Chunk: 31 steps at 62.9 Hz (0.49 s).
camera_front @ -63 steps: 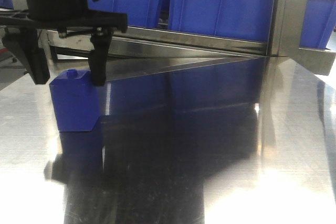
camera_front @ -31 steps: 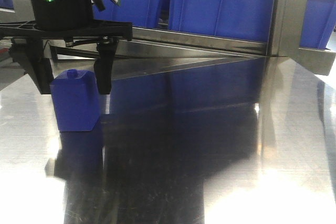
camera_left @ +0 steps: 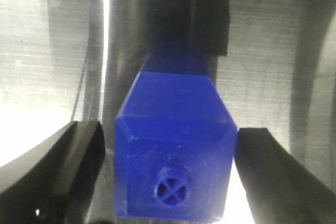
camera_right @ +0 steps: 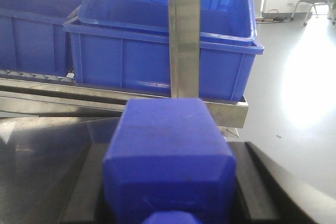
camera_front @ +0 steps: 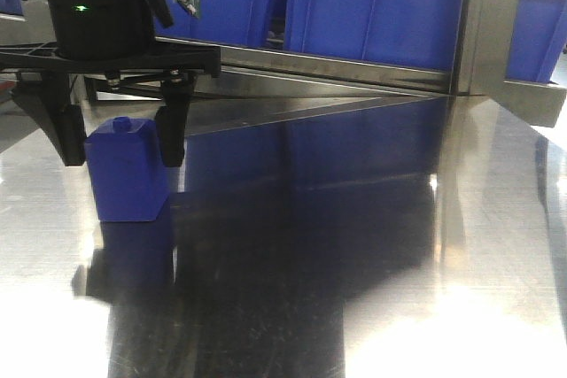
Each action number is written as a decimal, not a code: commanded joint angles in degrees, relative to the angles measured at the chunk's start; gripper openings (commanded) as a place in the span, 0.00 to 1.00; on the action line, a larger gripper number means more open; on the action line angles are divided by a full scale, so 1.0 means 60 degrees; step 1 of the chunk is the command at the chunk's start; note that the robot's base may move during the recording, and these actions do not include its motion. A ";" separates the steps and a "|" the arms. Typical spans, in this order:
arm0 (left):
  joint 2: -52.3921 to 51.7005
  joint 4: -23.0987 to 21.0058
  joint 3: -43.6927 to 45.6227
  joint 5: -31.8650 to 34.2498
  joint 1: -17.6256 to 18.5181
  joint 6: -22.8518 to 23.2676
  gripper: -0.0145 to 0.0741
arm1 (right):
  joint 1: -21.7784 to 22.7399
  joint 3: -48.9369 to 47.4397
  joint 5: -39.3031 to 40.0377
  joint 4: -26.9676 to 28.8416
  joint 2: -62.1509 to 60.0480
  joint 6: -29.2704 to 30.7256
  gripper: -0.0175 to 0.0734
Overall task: Pick and sort blue part to right shelf
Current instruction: 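Close the left gripper around the remaining blue bottle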
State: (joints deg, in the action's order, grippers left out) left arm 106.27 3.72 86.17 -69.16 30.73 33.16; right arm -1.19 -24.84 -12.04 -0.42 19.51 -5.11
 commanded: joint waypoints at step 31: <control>-0.0457 0.0058 0.0223 0.0144 0.0006 0.0091 0.57 | 0.0036 -0.0271 0.0855 -0.0004 0.0066 0.0023 0.66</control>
State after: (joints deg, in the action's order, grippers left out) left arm 106.36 3.72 86.17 -68.79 30.73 33.16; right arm -1.19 -24.84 -12.04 -0.42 19.51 -5.11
